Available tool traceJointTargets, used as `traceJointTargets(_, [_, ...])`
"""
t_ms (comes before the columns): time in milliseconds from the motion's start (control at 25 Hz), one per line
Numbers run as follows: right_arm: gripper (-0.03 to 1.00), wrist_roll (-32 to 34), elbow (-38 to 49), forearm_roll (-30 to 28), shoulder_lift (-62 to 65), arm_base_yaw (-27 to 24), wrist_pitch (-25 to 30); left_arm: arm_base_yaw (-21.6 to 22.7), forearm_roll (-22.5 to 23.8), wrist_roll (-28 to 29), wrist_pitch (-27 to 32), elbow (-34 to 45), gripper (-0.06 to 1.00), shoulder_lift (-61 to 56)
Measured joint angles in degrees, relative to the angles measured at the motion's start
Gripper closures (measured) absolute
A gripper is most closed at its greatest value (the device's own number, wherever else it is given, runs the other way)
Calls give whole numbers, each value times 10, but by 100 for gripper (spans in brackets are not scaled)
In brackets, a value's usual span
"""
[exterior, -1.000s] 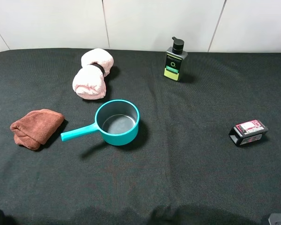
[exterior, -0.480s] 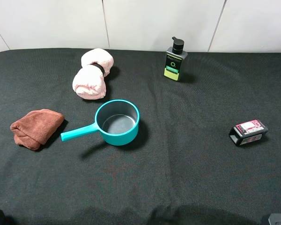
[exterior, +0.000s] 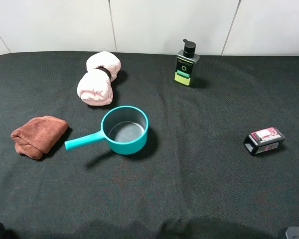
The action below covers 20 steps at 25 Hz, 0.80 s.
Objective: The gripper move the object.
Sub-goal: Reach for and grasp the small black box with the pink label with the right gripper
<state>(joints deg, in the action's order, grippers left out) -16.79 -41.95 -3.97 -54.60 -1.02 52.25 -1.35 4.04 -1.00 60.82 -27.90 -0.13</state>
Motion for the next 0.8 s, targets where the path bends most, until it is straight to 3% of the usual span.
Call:
traceJointTargets(440, [35,-96,-67,14,-104,0,-10,0,0,0,0,0,18,0])
traceJointTargets(800, [35,-245,-83,40,-165,0,-12,0,0,0,0,0,18,0])
